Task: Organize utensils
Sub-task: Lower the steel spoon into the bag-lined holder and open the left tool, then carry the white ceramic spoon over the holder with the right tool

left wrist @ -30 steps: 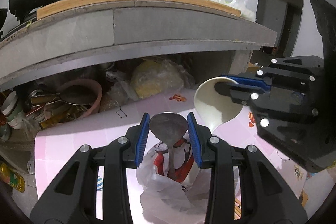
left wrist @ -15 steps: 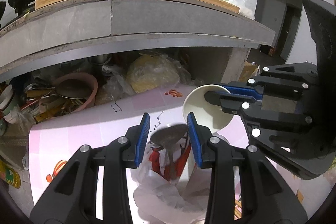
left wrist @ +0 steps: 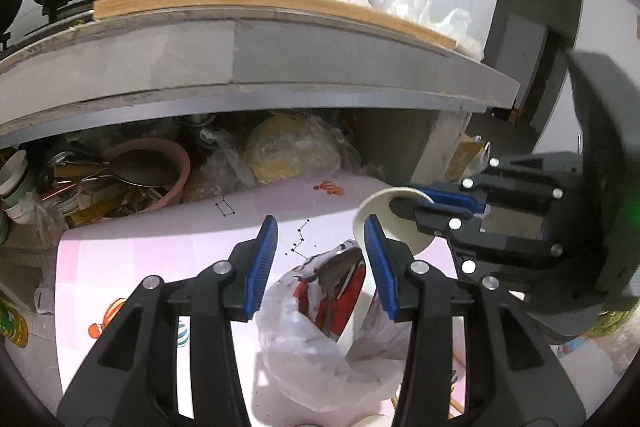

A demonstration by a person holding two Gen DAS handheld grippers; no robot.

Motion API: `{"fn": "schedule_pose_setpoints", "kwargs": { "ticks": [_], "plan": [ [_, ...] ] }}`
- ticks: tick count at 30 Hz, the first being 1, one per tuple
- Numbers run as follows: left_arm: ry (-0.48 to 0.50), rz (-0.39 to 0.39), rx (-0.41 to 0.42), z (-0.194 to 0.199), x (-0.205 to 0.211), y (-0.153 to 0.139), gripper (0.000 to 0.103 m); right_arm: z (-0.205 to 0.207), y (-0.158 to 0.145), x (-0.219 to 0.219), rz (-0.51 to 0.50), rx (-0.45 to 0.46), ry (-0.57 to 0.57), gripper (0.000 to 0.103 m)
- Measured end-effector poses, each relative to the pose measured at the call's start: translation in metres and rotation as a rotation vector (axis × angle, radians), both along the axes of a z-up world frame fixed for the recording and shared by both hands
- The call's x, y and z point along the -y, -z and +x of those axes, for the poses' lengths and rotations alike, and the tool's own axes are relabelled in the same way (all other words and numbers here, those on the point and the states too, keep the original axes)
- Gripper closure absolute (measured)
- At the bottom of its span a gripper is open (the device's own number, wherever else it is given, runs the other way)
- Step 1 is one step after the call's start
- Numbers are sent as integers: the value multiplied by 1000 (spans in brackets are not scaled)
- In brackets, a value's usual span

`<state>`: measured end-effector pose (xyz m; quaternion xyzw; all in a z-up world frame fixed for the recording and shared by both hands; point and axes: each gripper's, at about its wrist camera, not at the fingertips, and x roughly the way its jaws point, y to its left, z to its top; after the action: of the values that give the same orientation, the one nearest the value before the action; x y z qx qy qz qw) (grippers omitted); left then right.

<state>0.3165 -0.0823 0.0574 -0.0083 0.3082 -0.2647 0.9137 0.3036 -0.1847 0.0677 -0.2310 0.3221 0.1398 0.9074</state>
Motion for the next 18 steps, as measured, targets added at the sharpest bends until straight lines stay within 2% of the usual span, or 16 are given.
{"fn": "schedule_pose_setpoints", "kwargs": {
  "ticks": [4,11,14,18],
  "plan": [
    [-25,-14,15,-8,-13,-8,60,-6,1,-8,-66,50,7,97],
    [-87,-28,39,-30,-42,-14,59,-25,11,-37,-338,230,-30,97],
    [-115,-31,40,-39,-57,-12,58,-28,4,-41,-366,253,-39,97],
    [-160,-45,29,-49,-79,-7,58,-28,15,-51,-453,271,-67,97]
  ]
}}
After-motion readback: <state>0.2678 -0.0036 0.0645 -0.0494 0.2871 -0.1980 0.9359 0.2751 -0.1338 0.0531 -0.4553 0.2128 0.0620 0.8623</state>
